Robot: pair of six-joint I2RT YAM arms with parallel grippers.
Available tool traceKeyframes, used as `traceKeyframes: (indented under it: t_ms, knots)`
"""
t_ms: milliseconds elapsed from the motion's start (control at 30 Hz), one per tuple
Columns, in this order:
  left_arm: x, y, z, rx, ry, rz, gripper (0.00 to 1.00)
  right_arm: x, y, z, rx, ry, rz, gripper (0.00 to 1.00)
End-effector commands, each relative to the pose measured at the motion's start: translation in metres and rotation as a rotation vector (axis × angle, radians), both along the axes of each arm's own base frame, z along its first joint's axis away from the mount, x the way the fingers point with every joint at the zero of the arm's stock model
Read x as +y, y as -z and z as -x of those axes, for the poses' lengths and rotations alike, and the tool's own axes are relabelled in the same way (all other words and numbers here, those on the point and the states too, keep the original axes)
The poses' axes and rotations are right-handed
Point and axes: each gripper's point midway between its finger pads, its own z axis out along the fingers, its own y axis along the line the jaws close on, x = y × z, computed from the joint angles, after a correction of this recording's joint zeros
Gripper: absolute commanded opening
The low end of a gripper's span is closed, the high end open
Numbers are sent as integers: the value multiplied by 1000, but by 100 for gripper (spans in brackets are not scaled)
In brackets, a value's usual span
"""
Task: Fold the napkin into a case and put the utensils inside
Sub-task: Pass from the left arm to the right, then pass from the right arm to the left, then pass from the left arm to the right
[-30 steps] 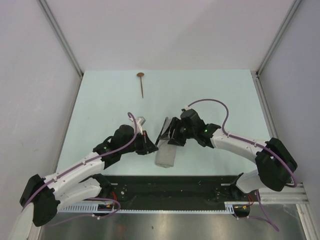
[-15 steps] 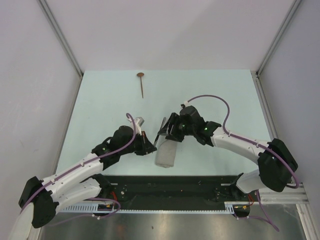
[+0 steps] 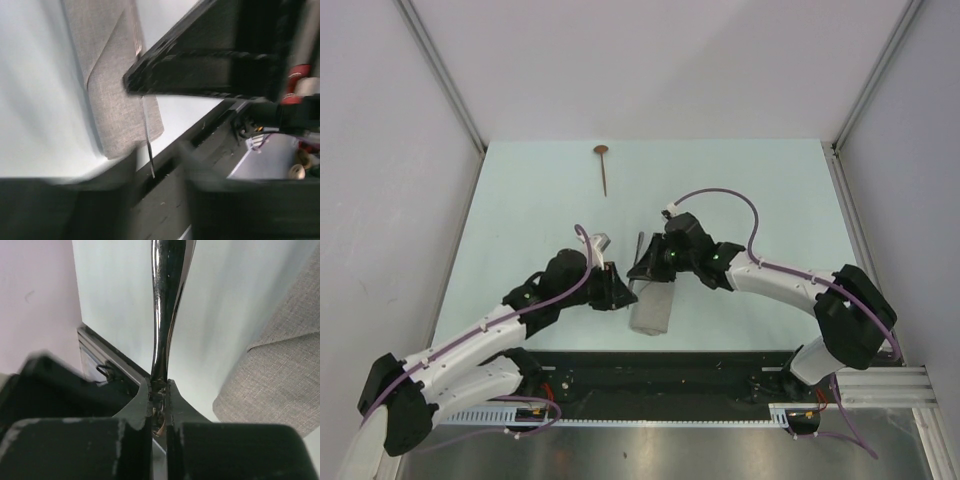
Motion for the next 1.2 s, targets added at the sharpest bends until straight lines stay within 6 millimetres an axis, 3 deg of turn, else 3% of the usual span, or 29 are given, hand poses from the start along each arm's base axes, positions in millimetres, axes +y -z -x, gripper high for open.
traceKeyframes:
  t_ms: [0,33,100,167,267,400,500,567,667,733,833,900,1167]
  knots:
    - [0,-54,-12,-84,75,83,77,5,-10,0,-171,-209,38,0]
    - [5,-64,-18,-105,56,92,83,0,-6,6,-184,-243,75,0]
    - [21,-79,-33,-115,-15,97,86,-6,-7,16,-232,-312,96,0]
    - [26,-70,-43,-44,-58,73,85,-9,-6,26,-240,-349,113,0]
    - [19,-74,-55,-33,-76,131,81,-7,-15,42,-254,-397,91,0]
    - [1,-67,-62,31,-33,173,74,-4,-23,55,-267,-423,82,0]
    - [1,-56,-65,60,-32,142,70,-2,-32,58,-287,-424,73,0]
    - [3,-55,-70,47,-46,129,61,2,-38,62,-292,-441,61,0]
    - [0,-58,-77,21,-51,136,25,4,-33,67,-272,-461,88,3]
    - [0,-61,-81,10,-52,131,7,-1,-25,70,-250,-455,138,25]
    - [1,-61,-83,9,-58,118,0,-9,-19,72,-221,-439,173,41]
    - [0,-61,-84,8,-55,120,0,-11,-14,76,-202,-438,185,45]
    - [2,-62,-86,21,-67,128,0,-7,1,93,-164,-462,199,45]
